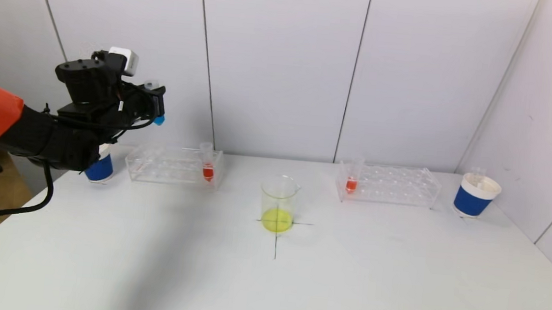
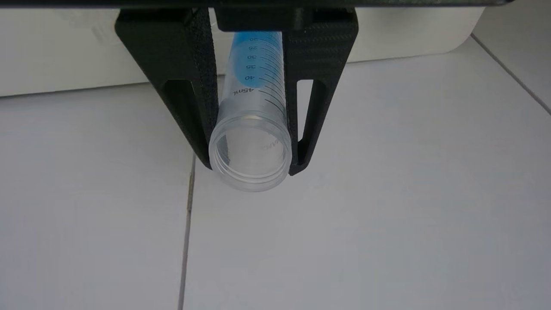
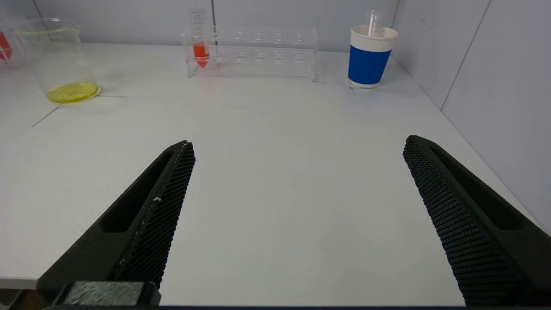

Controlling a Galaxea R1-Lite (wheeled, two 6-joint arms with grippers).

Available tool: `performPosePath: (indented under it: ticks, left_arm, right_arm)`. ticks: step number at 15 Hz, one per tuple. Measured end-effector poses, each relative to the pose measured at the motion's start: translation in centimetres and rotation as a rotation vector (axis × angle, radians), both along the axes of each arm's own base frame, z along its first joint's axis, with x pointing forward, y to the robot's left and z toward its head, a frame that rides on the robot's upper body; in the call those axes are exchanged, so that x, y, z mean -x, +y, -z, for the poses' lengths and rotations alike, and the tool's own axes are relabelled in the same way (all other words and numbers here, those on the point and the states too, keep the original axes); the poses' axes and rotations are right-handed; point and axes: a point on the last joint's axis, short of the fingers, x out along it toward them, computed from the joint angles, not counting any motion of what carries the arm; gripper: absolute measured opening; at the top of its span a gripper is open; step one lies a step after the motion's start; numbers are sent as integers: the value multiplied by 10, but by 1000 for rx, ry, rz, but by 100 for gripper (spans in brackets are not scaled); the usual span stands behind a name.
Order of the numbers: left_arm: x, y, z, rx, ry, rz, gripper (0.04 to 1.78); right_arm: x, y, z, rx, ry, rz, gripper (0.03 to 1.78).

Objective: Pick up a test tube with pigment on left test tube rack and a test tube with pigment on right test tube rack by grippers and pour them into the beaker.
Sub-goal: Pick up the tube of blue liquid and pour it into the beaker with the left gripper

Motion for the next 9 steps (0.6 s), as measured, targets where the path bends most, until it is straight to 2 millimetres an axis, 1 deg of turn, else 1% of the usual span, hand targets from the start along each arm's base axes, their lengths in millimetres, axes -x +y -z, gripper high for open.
performPosePath:
  ticks: [4,7,9]
  left_arm:
    - [4,-27,-22,-46,-42,60,44]
    - [6,-53,-33,-111,-76,117,44]
    - [8,-73,-39,-122,-64,165,44]
  right_arm:
    - [0,0,0,0,0,0,176]
    - [0,0,0,0,0,0,176]
    - [0,0,0,0,0,-1,176]
